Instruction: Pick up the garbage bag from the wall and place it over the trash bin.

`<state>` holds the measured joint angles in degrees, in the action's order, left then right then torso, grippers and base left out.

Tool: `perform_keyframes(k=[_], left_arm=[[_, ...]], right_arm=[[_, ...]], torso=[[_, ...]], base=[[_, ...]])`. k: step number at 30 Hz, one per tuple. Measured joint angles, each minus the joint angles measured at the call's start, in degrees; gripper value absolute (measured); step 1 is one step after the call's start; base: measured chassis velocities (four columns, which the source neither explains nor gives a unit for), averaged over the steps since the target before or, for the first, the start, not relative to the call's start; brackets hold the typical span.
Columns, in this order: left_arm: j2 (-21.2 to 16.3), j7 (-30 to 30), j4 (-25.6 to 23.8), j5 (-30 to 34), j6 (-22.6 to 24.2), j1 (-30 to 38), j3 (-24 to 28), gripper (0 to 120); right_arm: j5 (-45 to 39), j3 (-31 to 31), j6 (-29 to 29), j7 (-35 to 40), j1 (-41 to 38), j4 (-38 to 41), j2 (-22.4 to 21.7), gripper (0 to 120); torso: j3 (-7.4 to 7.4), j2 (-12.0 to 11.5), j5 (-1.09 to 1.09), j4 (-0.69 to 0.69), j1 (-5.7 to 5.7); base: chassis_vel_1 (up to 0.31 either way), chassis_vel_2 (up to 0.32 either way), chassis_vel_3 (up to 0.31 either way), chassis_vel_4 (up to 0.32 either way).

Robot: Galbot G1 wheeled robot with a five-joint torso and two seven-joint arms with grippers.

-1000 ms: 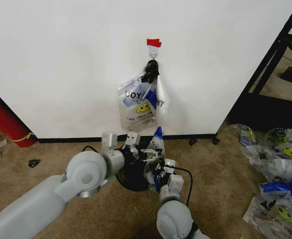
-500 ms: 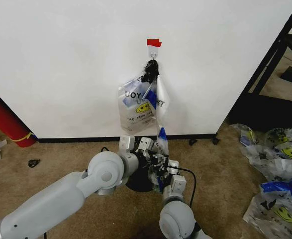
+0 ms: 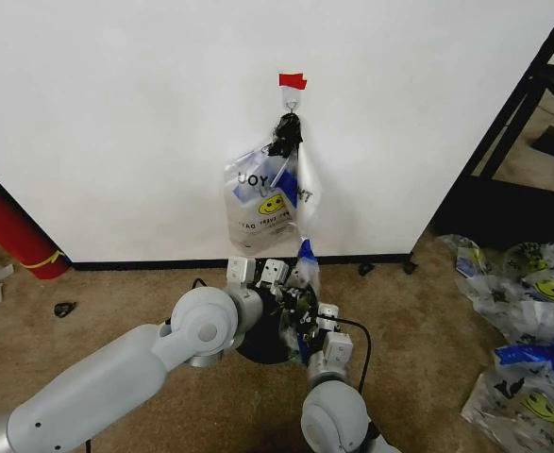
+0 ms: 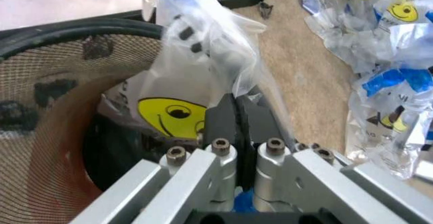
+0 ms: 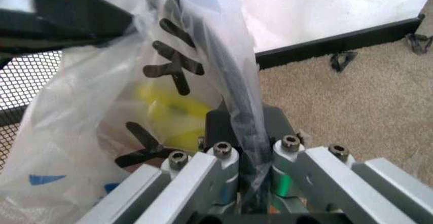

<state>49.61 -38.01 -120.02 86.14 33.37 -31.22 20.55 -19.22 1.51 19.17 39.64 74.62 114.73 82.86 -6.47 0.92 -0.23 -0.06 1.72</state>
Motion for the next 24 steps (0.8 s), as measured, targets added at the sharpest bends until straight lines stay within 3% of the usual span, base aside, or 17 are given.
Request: perform_keyframes(k=[24], left_arm=[[-1.36,0.39,-0.19,-0.23,-0.21,-0.58,-2.46,0]], right_arm=[[0.40,0.10,-0.17,-0.11,0.28,-0.04,0.33,0]], torso=[[0.00,0.00,0.00,0.00,0.00]], base=[[0.000,0.000,0.000,0.000]])
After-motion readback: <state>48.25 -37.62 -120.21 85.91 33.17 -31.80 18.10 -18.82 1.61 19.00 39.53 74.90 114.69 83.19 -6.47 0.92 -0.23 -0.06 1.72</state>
